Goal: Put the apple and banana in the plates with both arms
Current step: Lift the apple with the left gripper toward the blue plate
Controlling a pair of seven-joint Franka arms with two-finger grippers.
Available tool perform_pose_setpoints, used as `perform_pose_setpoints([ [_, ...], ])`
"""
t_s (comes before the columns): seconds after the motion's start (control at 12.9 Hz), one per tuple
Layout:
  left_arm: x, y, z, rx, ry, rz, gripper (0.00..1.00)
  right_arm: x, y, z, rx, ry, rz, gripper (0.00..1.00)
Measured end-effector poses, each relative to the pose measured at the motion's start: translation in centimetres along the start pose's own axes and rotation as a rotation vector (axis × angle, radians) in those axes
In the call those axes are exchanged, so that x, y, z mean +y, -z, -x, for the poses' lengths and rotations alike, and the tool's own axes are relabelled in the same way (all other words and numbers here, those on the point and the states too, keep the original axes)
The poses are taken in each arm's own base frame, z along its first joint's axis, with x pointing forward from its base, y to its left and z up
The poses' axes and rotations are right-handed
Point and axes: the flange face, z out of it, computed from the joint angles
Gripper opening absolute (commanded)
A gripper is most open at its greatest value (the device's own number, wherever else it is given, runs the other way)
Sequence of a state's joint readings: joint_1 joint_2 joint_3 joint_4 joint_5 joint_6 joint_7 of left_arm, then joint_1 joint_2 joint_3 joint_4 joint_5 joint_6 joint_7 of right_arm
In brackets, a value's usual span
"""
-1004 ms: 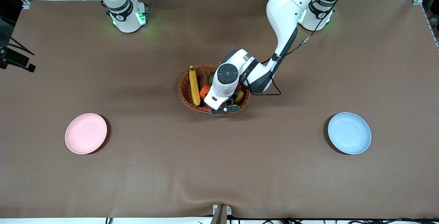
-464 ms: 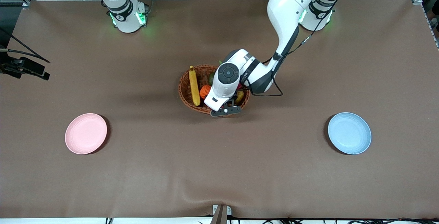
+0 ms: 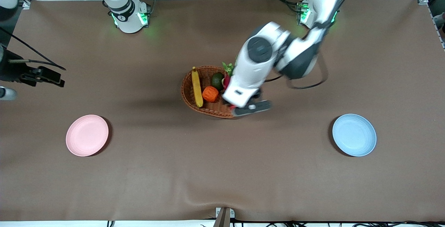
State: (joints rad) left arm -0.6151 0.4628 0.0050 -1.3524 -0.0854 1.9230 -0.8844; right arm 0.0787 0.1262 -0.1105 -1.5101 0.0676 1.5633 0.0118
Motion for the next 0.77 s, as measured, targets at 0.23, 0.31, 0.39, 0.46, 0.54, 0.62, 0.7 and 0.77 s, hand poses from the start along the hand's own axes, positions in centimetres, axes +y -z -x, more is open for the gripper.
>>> perform_pose_setpoints([
  [0.23,-9.0,8.1,-6.0,0.014,0.054,-0.016,0.00,-2.7,-2.9,-1.7,-0.018,0.042,0.007,1.00],
  [0.31,-12.1,9.1,-7.8,0.001,0.053,-0.033,0.00,-3.9,-4.2,-2.3,-0.028,0.058,0.011,1.00],
  [0.39,-14.9,9.4,-9.4,-0.017,0.049,-0.051,0.00,-4.9,-5.5,-2.8,-0.043,0.069,0.013,1.00],
  [0.46,-17.4,9.3,-10.9,-0.032,0.042,-0.063,0.00,-5.7,-6.9,-3.2,-0.062,0.078,0.007,1.00],
  [0.54,-19.6,9.0,-12.2,-0.041,0.031,-0.070,0.00,-6.4,-8.3,-3.6,-0.085,0.080,-0.014,1.00],
  [0.62,-21.5,8.6,-13.4,-0.048,0.016,-0.079,0.00,-6.8,-9.7,-4.1,-0.109,0.076,-0.043,1.00],
  [0.7,-23.2,8.1,-14.4,-0.049,-0.002,-0.098,0.00,-7.0,-10.9,-4.4,-0.130,0.070,-0.070,1.00],
  [0.77,-24.8,7.6,-15.3,-0.049,-0.025,-0.126,0.00,-7.1,-12.1,-4.7,-0.153,0.066,-0.087,1.00],
])
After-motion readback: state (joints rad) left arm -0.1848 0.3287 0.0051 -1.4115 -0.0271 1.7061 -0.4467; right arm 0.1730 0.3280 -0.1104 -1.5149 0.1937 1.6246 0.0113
